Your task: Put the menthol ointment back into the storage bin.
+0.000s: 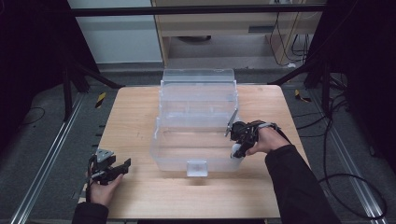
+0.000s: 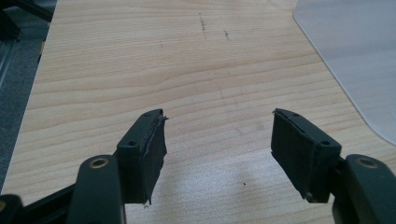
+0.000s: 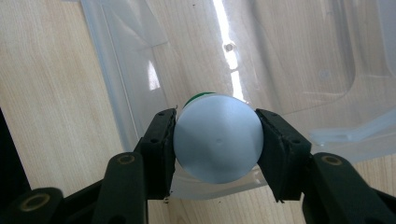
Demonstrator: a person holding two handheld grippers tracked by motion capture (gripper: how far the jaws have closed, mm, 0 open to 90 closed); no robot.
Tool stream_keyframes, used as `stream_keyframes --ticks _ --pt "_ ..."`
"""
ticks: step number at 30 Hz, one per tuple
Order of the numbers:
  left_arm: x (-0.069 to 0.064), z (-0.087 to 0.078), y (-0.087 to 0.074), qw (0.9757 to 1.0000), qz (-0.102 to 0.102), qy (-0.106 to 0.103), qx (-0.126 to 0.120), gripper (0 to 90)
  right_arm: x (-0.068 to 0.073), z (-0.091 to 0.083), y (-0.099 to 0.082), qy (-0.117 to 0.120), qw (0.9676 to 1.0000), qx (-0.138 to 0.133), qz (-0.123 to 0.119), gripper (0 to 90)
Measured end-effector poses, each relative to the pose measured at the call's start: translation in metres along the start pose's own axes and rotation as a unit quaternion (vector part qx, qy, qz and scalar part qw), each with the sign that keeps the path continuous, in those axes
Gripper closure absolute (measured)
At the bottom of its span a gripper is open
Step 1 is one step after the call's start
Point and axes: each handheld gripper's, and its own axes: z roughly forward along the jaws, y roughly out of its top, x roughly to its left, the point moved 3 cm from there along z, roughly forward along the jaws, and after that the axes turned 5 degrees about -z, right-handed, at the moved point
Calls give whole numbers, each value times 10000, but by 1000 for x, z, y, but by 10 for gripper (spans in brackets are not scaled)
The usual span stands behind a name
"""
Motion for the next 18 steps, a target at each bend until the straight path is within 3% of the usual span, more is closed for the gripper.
stream_keyframes --ticks 18 --pt "0 0 0 10000 -1 -2 8 349 1 11 0 34 10000 62 -12 501"
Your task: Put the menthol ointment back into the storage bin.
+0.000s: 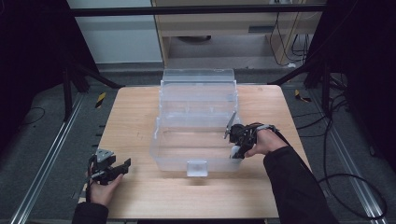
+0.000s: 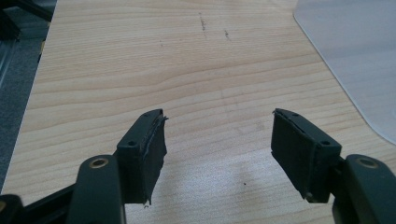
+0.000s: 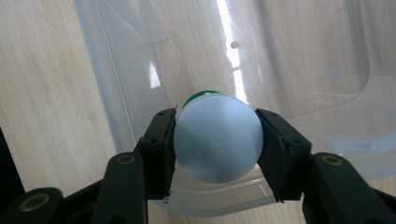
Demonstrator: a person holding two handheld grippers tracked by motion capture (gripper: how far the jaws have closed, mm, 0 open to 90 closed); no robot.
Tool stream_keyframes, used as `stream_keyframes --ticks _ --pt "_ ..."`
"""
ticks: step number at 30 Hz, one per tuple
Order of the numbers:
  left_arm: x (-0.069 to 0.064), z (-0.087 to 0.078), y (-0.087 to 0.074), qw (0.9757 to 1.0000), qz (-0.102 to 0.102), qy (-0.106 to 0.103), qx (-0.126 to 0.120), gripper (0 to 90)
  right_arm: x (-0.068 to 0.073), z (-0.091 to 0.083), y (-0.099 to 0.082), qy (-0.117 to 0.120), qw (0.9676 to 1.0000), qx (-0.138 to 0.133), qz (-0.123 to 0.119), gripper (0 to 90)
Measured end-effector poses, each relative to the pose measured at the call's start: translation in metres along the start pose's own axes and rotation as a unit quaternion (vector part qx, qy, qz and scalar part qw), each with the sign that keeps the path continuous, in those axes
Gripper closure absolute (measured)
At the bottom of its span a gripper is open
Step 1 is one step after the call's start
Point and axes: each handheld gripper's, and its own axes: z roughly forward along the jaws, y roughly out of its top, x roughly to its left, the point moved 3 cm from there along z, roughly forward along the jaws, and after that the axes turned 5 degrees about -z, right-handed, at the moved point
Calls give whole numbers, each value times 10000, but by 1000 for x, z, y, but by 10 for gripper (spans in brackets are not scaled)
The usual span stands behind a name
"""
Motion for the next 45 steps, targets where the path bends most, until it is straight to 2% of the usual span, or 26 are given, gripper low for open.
stream_keyframes --ticks 10,21,26,31,34,36,37,38,39,41,42,43,44,45 --pt "0 0 0 10000 3 -1 6 349 0 4 1 -10 10000 50 5 495" --pt "0 0 0 10000 2 0 2 349 1 -3 -1 -33 10000 -58 50 502" --pt "0 0 0 10000 -5 -6 -2 348 1 -12 -2 -143 9993 -257 241 481" --pt "0 0 0 10000 -3 8 -6 348 5 -27 -6 -337 9962 -696 404 406" --pt "0 0 0 10000 -1 14 -3 347 8 -36 -11 -591 9914 -1019 564 351" --pt "0 -1 0 10000 -10 6 -10 347 10 -43 -16 -762 9861 -1295 715 337" --pt "0 0 0 10000 -15 -1 -13 347 11 -46 -19 -882 9821 -1452 811 313" --pt "0 0 0 10000 -9 2 -1 347 11 -50 -22 -968 9777 -1618 926 293" --pt "0 0 -1 10000 -6 5 6 346 11 -53 -26 -1072 9717 -1795 1099 290" --pt "-1 0 -1 10000 -4 8 0 345 11 -57 -34 -1265 9630 -1983 1317 237" --pt "-1 0 -1 10000 -4 8 0 344 11 -59 -38 -1378 9569 -2093 1469 231" --pt "-1 0 -1 10000 -8 12 1 344 13 -61 -44 -1504 9485 -2269 1619 232" --pt "-1 0 -1 10000 -9 14 -1 344 13 -61 -47 -1583 9437 -2379 1666 226" --pt "-1 0 -1 10000 -10 16 0 344 14 -62 -52 -1666 9365 -2529 1767 217"
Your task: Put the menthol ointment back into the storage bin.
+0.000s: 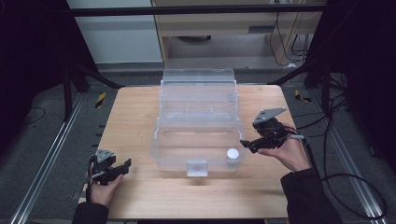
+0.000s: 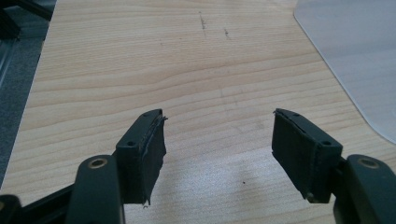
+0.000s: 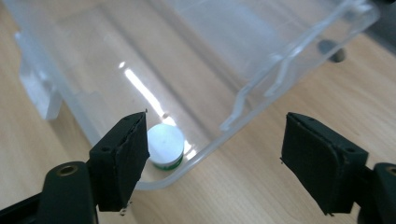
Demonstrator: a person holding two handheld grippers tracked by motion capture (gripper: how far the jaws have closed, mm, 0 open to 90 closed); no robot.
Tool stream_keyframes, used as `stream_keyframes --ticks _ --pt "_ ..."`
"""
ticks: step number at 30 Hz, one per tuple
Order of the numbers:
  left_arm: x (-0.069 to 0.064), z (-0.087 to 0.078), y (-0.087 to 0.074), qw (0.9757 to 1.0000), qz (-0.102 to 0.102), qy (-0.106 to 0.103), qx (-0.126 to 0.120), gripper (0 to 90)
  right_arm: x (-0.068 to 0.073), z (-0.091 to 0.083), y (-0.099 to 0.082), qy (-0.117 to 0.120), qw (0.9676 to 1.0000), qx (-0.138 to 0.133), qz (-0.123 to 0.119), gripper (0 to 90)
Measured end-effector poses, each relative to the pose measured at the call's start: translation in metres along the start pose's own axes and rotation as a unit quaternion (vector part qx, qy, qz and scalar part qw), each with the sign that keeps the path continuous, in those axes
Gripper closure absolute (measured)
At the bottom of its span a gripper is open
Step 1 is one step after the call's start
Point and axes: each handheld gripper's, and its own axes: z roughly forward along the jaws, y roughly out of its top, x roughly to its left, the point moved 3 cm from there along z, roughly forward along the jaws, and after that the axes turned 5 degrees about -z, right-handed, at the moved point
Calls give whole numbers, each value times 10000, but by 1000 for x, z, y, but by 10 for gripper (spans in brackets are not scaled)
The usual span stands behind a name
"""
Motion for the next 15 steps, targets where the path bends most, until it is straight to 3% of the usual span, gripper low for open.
stream_keyframes --ticks 3,8,15 --pt "0 0 0 10000 -2 2 -4 343 -2 -6 -12 -131 9987 -290 402 185" --pt "0 0 0 10000 2 6 -21 343 -2 -10 -37 -460 9950 -489 734 229" --pt "0 -1 0 10000 1 25 -38 360 -6 -13 -70 -574 9855 -862 1345 314"
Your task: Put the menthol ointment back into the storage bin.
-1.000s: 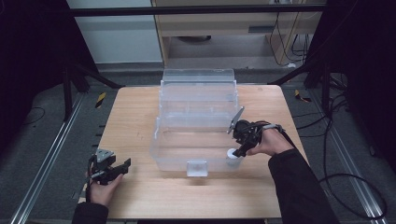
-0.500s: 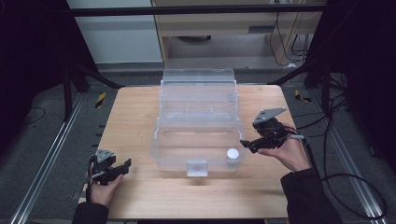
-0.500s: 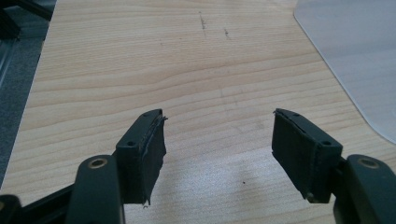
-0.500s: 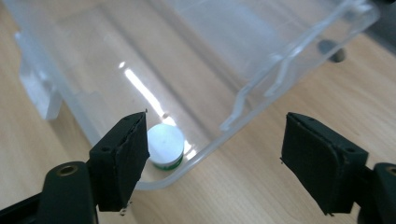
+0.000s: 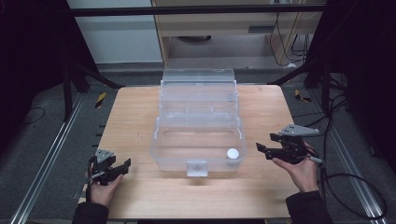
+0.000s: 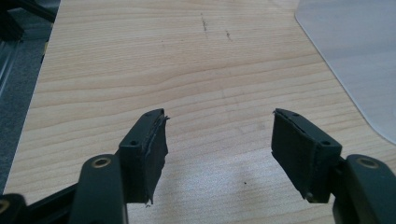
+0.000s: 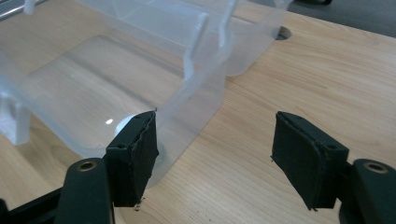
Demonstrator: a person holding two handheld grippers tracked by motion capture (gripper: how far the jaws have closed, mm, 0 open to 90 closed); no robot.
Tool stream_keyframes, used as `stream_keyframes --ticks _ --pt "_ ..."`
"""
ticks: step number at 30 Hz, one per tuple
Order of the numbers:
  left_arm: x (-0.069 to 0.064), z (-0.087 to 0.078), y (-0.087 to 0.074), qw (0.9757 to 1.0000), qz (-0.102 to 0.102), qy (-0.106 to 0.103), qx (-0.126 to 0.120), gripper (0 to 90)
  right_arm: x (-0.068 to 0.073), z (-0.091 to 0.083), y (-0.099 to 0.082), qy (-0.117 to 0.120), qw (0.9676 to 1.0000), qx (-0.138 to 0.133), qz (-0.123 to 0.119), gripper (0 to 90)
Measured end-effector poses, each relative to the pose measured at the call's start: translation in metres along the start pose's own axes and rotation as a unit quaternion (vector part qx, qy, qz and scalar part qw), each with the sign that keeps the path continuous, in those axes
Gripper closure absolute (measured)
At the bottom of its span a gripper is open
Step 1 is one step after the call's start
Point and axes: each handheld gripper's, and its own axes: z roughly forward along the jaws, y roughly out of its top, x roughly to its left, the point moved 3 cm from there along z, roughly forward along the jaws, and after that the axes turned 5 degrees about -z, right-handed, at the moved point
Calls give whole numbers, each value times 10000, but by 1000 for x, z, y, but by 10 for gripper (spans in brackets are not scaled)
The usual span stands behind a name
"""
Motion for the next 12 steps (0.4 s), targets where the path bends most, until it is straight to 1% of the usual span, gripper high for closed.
stream_keyframes --ticks 1,2,4,6,7,8,9,11,12 --pt "0 0 0 10000 2 4 7 370 -2 -1 -6 -32 9999 -17 112 317" --pt "0 0 0 10000 -2 2 10 378 -4 -1 -11 -93 9998 -83 160 323" --pt "0 0 0 10000 -3 -4 9 397 -8 0 -21 -149 9996 -92 225 330" --pt "1 -1 0 10000 -4 -15 -4 420 -10 1 -31 -179 9994 32 291 320" --pt "1 -1 0 10000 -14 -37 -5 432 -12 0 -36 -204 9992 -7 333 312" --pt "2 -1 0 10000 -26 -42 -1 441 -13 1 -42 -200 9991 28 378 308" --pt "2 -1 0 10000 -24 -41 7 450 -15 1 -49 -279 9985 93 454 299" --pt "3 0 0 10000 -40 -30 20 454 -19 2 -58 -349 9982 182 461 285" --pt "3 0 0 10000 -40 -30 20 453 -19 2 -58 -349 9982 182 461 285"
